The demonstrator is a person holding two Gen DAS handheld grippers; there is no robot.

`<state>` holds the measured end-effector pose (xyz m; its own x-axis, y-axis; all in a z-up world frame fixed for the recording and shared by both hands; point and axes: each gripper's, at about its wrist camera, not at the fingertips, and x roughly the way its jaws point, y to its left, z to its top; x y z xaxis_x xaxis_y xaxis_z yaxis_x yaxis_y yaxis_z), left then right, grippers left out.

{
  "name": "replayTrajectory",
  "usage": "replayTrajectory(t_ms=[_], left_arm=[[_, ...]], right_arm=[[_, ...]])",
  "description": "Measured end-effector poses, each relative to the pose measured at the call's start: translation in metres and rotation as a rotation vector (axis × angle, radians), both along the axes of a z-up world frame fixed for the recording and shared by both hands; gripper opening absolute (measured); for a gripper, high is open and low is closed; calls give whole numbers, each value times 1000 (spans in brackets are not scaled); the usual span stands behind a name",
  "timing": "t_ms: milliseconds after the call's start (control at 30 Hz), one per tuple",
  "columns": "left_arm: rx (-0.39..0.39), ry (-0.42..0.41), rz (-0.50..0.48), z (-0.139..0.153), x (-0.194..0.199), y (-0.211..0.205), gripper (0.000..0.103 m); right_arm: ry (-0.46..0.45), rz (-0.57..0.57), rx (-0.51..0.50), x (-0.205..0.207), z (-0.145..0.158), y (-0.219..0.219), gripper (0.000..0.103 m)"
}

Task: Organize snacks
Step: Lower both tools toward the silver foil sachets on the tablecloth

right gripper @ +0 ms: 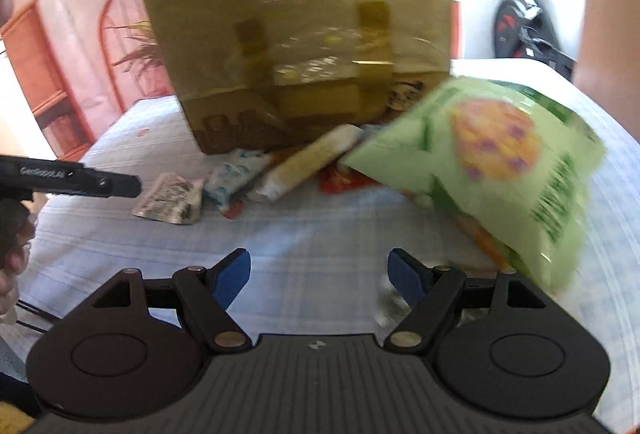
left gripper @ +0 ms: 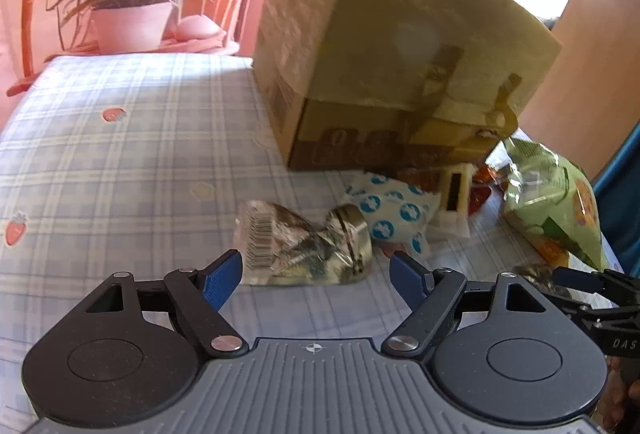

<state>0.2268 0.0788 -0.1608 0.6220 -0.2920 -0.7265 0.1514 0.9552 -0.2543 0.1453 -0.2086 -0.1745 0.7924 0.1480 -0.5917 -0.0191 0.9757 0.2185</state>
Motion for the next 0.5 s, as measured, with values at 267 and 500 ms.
replayTrajectory(t_ms=[267,500], left_arm=[[-8,9,-12,-6,-5,-5,83],[-10,16,0,-7,-7,0,83]], right_arm=[[56,-126,-35,-16,-10,-24,79],[114,-143,-41,-7,-25,-31,80]])
